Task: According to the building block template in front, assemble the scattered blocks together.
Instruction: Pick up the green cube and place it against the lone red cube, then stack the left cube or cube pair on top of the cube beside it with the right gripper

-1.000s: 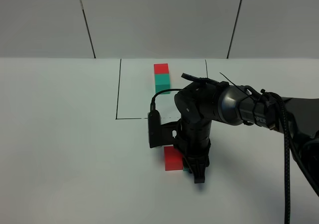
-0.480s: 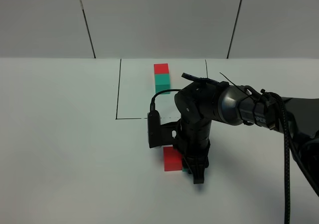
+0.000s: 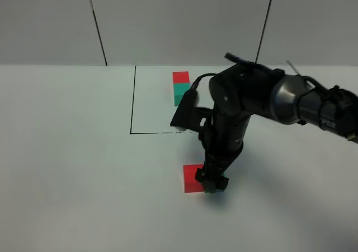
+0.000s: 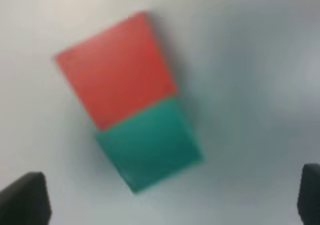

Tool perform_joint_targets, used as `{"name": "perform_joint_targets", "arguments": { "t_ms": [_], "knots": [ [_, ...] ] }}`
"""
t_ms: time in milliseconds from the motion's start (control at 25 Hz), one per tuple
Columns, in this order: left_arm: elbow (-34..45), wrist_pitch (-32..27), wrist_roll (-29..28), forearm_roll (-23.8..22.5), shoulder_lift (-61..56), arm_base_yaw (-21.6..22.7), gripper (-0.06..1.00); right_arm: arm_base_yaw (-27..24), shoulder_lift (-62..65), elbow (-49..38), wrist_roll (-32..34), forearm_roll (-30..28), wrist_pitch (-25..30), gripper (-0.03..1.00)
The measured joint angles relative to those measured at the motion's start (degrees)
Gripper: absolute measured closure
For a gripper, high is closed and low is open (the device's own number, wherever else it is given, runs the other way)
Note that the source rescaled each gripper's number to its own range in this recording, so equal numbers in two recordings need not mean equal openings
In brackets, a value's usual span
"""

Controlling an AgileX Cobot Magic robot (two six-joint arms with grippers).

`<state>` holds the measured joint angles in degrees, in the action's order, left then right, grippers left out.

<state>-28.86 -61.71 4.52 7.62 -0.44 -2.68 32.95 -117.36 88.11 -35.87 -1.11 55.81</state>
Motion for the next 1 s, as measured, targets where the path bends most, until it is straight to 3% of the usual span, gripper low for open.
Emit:
{"name": "perform_joint_targets", "arguments": {
  "t_ms": [120,560,760,1000],
  "knots": [
    [0.0,0.0,0.0,0.0,0.0,0.0,0.27,-2.86,3.83,-0.85,15.79,-3.86,-0.01,-0.03],
    [0.0,0.0,0.0,0.0,0.0,0.0,0.27,-11.95,29.84,-20.56,56.96,-21.78,-11.27,-0.03],
    [0.0,0.0,0.0,0.0,0.0,0.0,0.27,-12.68,42.37,-29.07,69.4,-28.05,-12.46,-0.03],
    [0.0,0.0,0.0,0.05,0.0,0.0,0.27,-12.68,53.8,-37.02,73.51,-29.61,-14.89,-0.03]
  ]
}}
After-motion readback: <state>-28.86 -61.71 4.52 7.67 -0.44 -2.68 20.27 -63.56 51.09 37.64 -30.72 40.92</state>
